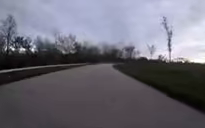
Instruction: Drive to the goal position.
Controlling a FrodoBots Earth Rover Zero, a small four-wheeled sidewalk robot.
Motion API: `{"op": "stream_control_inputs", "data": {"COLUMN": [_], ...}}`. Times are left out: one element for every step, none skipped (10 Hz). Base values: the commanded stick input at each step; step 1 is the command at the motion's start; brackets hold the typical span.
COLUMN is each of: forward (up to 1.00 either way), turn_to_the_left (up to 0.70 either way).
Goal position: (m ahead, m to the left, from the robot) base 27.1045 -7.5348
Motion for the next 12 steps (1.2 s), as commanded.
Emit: {"op": "stream_control_inputs", "data": {"forward": [1.0, 1.0, 1.0, 1.0, 1.0, 1.0, 1.0, 1.0, 1.0, 1.0, 1.0, 1.0], "turn_to_the_left": [0.0, 0.0, 0.0, 0.0, 0.0, 0.0, 0.0, 0.0, 0.0, 0.0, 0.0, 0.0]}}
